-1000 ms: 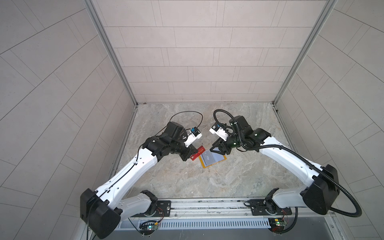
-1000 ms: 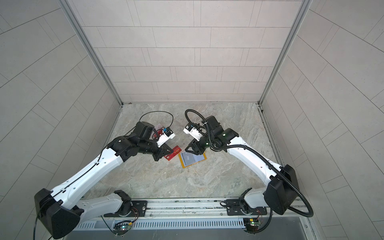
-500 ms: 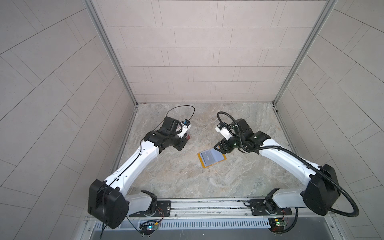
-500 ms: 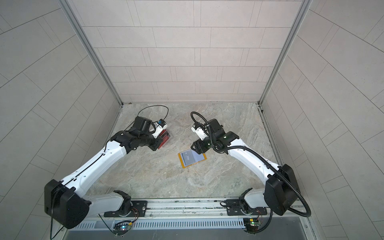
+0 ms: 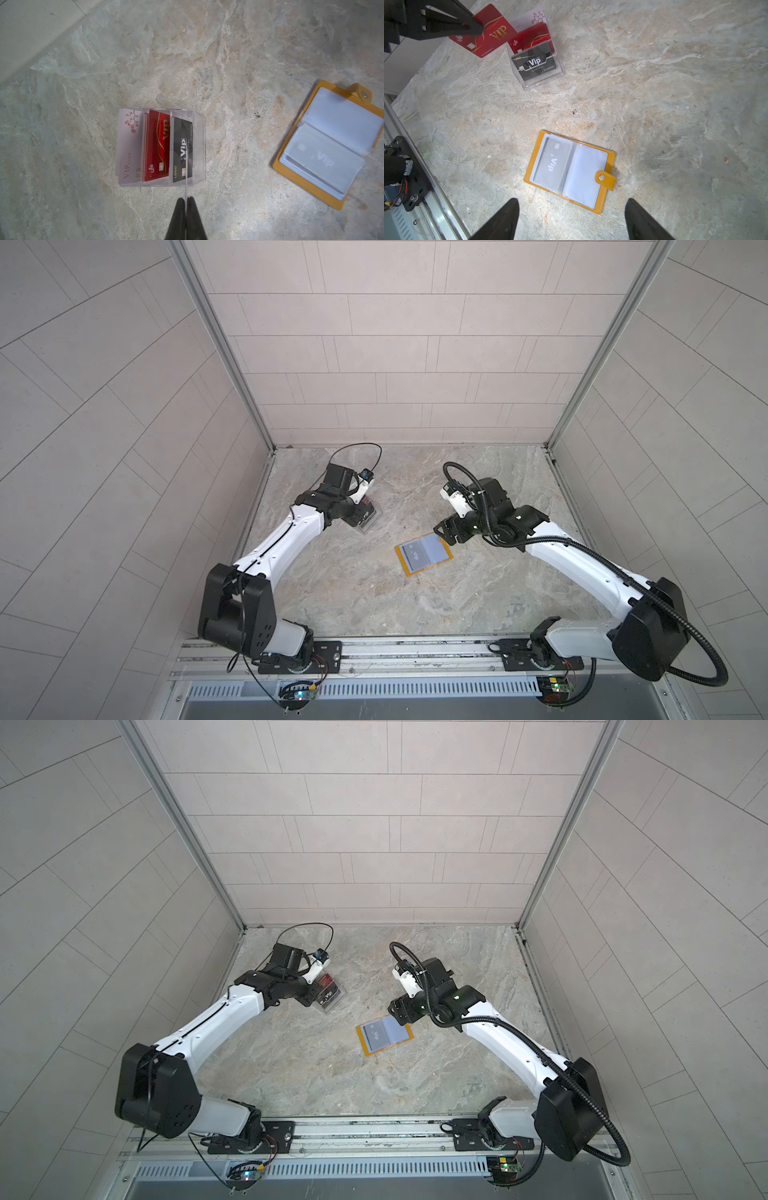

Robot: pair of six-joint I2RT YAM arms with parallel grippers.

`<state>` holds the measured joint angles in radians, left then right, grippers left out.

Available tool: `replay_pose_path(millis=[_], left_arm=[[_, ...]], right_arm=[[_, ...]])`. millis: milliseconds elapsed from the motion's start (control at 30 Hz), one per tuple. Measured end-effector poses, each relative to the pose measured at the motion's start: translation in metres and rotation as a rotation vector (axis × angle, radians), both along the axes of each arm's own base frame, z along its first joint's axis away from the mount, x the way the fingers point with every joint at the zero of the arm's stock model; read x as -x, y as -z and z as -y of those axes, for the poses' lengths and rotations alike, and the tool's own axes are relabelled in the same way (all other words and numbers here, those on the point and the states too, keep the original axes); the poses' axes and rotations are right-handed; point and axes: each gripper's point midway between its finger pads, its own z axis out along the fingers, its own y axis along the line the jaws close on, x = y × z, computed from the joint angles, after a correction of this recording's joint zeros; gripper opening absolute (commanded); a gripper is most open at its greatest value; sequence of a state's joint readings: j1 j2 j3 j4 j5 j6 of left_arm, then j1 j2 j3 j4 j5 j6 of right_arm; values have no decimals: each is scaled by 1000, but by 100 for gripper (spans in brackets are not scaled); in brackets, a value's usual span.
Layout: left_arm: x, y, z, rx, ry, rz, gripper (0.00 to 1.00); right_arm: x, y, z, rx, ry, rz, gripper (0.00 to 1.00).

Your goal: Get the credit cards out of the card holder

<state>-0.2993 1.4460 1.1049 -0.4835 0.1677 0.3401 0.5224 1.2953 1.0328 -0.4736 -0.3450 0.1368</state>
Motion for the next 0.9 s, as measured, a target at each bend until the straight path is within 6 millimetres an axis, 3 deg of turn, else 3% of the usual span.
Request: replay_pose_path(millis=[167, 533, 900], left_arm=[[-14, 0, -6, -4, 9, 37, 0], [-31, 39, -12, -47, 19, -23, 0], [-49, 45, -16, -37, 3, 4, 0]], right_arm=[[2, 7, 5, 13, 16, -11, 83], [2, 9, 7, 21, 28, -12, 83], [1, 14, 10, 27, 46, -20, 83]])
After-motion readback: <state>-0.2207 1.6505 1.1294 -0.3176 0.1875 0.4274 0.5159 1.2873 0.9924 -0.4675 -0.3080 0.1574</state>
